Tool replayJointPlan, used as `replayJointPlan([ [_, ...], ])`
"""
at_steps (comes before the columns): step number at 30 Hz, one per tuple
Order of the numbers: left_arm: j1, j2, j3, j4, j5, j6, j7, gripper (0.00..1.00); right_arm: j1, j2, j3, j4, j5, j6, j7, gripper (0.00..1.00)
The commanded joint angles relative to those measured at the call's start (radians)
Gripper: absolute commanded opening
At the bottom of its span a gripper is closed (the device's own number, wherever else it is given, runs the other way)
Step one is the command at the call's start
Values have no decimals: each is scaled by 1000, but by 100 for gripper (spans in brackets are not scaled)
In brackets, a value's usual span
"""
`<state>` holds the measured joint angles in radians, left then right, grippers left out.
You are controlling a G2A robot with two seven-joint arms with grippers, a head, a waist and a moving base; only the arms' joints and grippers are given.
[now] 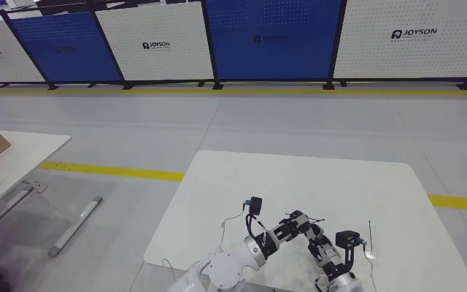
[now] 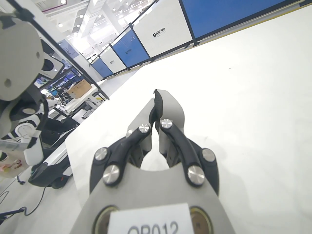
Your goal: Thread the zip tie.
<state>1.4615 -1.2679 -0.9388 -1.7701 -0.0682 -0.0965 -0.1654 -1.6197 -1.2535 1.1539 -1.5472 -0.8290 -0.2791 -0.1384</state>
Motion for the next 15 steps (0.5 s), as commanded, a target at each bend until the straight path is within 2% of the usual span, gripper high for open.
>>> replayJointPlan([
  [1, 0, 0, 0, 0, 0, 0, 0, 0, -3, 0, 1, -4, 1, -7, 0, 0],
  [10, 0, 0, 0, 0, 0, 0, 0, 0, -27, 3, 14, -33, 23, -37, 9, 0],
  [11, 0, 0, 0, 0, 0, 0, 0, 0, -30, 4, 16, -37, 27, -41, 13, 11],
  [12, 0, 0, 0, 0, 0, 0, 0, 0, -32, 4, 19, -40, 30, -43, 17, 27],
  [15, 0, 0, 0, 0, 0, 0, 0, 0, -39, 6, 27, -47, 42, -49, 29, 34],
])
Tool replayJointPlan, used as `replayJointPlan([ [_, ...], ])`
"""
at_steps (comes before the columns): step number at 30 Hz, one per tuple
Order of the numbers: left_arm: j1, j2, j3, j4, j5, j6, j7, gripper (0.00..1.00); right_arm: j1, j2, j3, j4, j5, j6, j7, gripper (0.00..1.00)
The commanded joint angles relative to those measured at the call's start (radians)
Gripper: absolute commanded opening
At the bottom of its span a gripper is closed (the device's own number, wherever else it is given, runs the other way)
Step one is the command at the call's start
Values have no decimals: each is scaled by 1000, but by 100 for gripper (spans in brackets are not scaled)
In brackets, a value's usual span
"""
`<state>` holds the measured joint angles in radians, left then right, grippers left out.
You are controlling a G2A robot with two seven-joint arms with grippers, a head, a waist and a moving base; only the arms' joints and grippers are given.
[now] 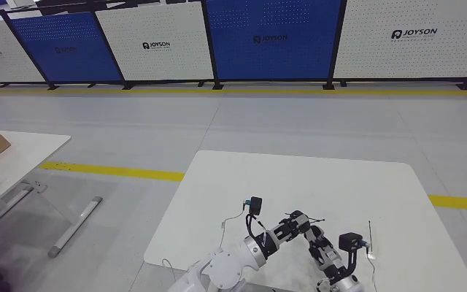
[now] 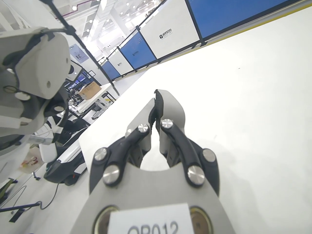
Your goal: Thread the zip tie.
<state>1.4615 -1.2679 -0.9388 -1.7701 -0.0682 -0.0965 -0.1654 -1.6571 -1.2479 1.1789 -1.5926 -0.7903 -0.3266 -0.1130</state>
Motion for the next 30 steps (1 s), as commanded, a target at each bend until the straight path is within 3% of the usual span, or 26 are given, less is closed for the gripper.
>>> replayJointPlan([
  [1, 0, 0, 0, 0, 0, 0, 0, 0, -3, 1, 4, -4, 6, -5, 8, 35],
  [18, 0, 0, 0, 0, 0, 0, 0, 0, -27, 13, -3, -93, 15, -13, 39, 35],
  [30, 0, 0, 0, 0, 0, 0, 0, 0, -16, 13, -4, -105, 26, -13, 16, 26],
])
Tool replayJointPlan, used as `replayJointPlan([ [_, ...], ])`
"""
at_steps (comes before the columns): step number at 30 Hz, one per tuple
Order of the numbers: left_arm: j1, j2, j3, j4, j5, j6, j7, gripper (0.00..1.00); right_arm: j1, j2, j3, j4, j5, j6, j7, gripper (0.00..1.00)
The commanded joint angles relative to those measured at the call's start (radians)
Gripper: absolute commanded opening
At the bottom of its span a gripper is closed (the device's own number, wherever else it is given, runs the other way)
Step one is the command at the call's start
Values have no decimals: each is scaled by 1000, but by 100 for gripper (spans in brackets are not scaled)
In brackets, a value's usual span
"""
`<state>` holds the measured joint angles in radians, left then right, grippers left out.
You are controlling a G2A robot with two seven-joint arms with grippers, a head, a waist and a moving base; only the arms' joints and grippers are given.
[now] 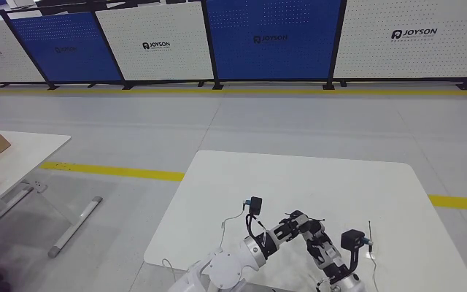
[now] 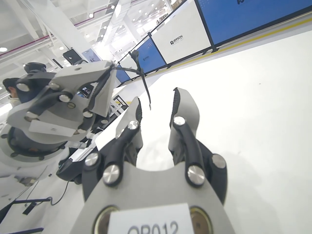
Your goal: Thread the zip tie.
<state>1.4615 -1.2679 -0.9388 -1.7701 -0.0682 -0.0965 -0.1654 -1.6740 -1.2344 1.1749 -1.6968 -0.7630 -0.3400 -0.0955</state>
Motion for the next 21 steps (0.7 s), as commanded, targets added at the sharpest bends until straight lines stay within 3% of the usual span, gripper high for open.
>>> replayJointPlan([
  [1, 0, 0, 0, 0, 0, 0, 0, 0, 1, 0, -1, -2, -3, 1, -3, 25],
  [4, 0, 0, 0, 0, 0, 0, 0, 0, 3, -1, -2, -5, -5, 3, -6, 19],
  [6, 0, 0, 0, 0, 0, 0, 0, 0, 3, -1, -3, -6, -9, 4, -7, 0],
  [21, 0, 0, 0, 0, 0, 0, 0, 0, 7, -4, -10, 9, -23, 10, -13, 0],
])
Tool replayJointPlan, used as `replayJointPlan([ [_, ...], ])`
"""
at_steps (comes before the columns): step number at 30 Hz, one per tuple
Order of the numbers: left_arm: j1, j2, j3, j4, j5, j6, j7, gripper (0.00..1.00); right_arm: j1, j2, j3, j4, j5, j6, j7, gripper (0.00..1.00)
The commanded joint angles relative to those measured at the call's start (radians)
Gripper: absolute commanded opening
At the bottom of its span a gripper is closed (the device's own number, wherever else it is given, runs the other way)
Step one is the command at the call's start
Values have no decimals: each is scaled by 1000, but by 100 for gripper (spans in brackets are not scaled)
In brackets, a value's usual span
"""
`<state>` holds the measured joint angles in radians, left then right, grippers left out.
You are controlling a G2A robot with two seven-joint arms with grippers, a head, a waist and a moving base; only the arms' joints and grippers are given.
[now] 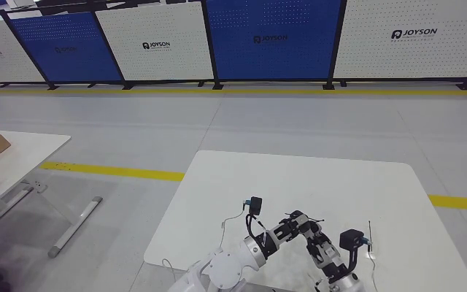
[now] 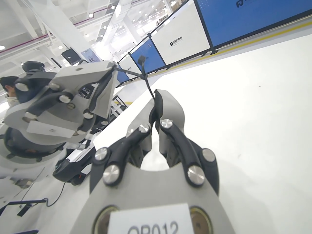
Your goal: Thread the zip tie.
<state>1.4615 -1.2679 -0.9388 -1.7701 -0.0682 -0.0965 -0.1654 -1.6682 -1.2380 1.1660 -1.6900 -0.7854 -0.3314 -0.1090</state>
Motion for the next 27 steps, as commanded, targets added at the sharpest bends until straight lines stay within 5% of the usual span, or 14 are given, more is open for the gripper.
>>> replayJointPlan([
  [1, 0, 0, 0, 0, 0, 0, 0, 0, 3, -1, -2, 4, -2, 2, 1, 0],
  [16, 78, 8, 23, -26, 59, -87, 38, 0, 23, -6, -20, 40, -35, 25, -3, 0],
  [27, 96, 11, 26, -39, 75, -93, 58, 0, 24, -7, -21, 46, -44, 23, -4, 0],
])
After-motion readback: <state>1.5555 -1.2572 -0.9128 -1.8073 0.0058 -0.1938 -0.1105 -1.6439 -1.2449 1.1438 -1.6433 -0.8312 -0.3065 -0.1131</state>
